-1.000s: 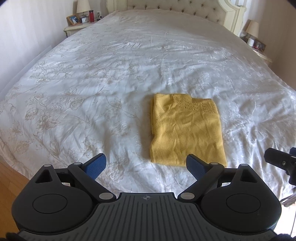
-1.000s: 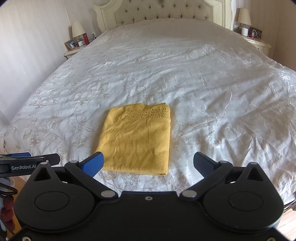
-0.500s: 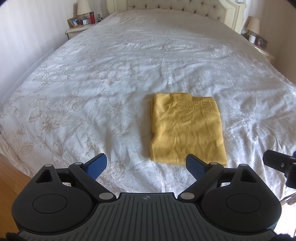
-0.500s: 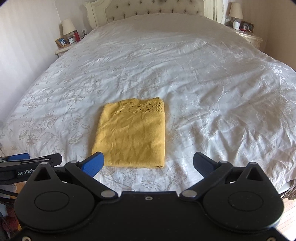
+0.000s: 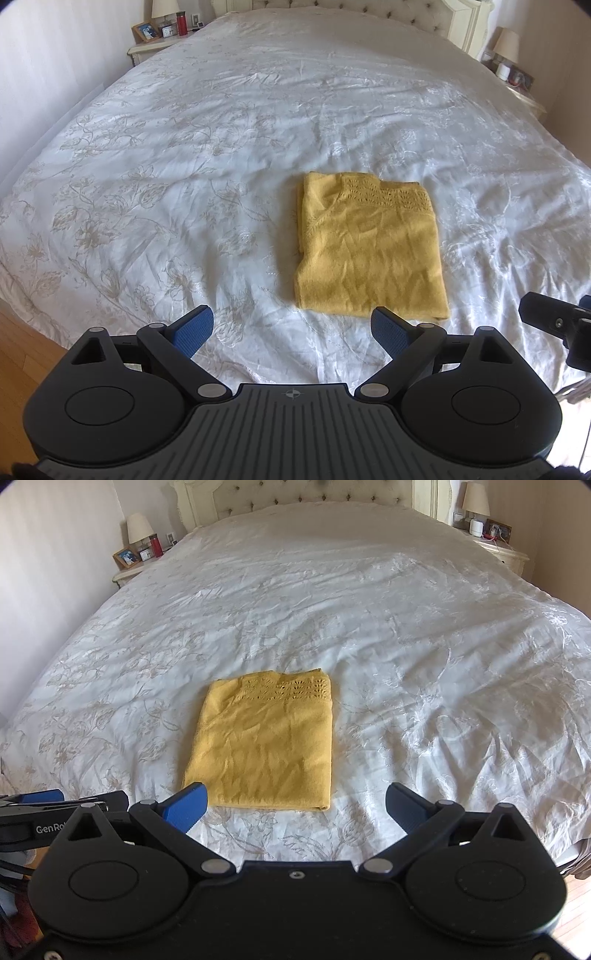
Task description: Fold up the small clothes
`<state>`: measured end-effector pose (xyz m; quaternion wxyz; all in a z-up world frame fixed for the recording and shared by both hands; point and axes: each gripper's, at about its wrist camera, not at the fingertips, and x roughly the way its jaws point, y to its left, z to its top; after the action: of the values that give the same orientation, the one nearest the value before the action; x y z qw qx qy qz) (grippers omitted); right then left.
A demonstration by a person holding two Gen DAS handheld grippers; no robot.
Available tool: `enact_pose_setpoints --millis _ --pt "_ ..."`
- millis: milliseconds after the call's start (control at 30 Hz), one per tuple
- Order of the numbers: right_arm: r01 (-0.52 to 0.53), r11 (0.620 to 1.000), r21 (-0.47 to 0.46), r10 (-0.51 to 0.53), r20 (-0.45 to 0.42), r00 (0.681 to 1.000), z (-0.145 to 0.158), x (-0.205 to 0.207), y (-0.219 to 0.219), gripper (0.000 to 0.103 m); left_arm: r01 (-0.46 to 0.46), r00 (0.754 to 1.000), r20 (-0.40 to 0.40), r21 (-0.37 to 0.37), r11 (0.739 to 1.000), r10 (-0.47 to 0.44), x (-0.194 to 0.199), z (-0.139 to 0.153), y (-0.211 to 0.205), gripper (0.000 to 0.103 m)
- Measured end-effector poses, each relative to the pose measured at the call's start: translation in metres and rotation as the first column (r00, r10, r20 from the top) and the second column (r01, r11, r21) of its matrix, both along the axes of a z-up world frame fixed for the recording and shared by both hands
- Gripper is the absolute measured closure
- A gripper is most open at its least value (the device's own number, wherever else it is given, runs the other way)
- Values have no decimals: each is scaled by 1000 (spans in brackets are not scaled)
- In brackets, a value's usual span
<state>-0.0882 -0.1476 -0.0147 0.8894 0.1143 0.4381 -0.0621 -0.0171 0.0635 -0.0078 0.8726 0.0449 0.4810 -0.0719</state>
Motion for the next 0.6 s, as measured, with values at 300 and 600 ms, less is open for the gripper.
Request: enact_pose_setpoints --millis 300,600 --pt "12 1000 -8 -13 -29 1000 -3 -3 0 1 12 1000 1 9 1000 -12 -3 -1 -3 10" --pt "21 1000 -22 -22 -34 999 -2 -7 -2 1 32 999 15 31 999 -32 -6 2 -5 10"
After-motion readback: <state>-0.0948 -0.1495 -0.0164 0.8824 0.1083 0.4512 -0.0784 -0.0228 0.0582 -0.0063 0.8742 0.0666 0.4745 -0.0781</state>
